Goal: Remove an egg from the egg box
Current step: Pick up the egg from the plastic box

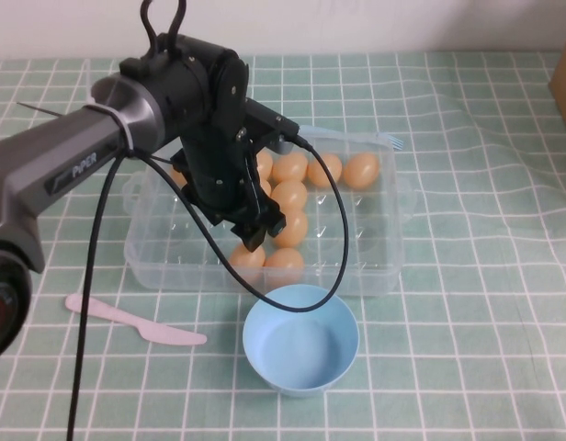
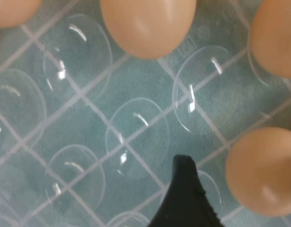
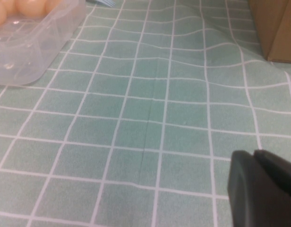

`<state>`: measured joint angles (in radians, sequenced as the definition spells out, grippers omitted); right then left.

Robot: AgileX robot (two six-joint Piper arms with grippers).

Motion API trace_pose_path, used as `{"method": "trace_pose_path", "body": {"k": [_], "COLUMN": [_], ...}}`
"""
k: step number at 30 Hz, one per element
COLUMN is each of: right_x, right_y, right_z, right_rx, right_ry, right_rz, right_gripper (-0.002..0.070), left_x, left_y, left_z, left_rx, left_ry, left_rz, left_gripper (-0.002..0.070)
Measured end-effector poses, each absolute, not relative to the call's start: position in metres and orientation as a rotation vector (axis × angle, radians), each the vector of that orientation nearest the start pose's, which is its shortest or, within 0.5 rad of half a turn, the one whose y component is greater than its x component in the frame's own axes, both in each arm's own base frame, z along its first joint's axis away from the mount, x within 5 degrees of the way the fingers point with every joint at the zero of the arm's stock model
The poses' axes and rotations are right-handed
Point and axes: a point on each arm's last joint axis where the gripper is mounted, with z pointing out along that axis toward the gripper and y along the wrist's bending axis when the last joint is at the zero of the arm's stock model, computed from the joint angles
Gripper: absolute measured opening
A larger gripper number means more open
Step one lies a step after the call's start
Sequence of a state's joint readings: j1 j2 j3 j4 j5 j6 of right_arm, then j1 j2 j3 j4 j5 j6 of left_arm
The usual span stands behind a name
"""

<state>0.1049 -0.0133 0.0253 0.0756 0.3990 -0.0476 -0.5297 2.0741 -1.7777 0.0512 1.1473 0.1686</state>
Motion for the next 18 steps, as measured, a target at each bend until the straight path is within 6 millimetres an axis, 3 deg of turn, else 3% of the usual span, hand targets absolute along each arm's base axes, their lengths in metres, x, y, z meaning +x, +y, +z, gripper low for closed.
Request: {"method": "trace_pose_path", "body": {"k": [18], "right_x": [0.0512], "right_y": [0.0081], "right_z": [0.1697], "right_rx": [-0.098], "right_ry": [1.893], "right_rz": [0.114], "right_gripper": [-0.0017], "left_x": [0.3813], "left_y": [-0.2220], "left_z": [0.2209], "left_rx": [1.016], "left_ry": [2.784], "left_rz": [-0.028], "left_gripper": [0.0449]}}
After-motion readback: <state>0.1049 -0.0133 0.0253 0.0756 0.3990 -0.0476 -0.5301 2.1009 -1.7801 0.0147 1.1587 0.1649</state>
